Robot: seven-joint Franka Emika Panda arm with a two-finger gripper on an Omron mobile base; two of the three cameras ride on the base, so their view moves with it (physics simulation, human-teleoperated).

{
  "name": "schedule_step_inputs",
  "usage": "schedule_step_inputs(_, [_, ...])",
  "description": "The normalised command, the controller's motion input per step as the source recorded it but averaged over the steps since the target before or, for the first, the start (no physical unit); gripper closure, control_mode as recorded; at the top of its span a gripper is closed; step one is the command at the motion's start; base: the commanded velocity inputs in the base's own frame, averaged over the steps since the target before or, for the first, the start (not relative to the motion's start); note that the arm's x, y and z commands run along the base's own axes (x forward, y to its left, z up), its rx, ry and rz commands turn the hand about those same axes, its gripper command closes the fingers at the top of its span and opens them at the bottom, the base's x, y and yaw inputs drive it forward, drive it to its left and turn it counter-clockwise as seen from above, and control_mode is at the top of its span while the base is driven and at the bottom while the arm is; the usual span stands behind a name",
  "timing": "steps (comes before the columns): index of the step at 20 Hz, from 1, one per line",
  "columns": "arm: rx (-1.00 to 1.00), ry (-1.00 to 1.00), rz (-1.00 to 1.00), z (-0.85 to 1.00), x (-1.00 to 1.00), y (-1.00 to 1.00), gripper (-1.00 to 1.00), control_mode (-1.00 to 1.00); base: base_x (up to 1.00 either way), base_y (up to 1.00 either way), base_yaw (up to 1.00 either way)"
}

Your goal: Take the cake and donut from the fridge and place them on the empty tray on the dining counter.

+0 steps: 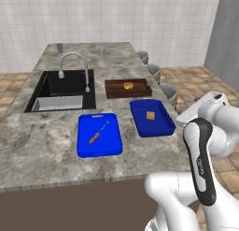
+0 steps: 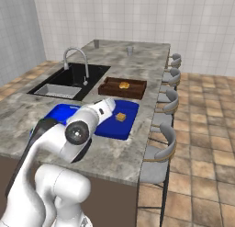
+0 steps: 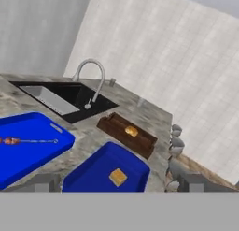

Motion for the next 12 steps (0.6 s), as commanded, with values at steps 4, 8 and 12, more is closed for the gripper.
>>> schedule_step_inputs(4, [0.00,-0.10,-0.27,0.64,-0.44,0.00,-1.00,-1.00,0.00,0.00,0.00])
schedule_step_inputs(8, [0.00,0.00,-0.22,0.44,-0.44,0.05,-1.00,-1.00,0.00,0.00,0.00])
schedule_step_inputs(12, [0.00,0.14,-0.09,0.01,-0.37,0.37,-1.00,-1.00,0.00,0.00,0.00])
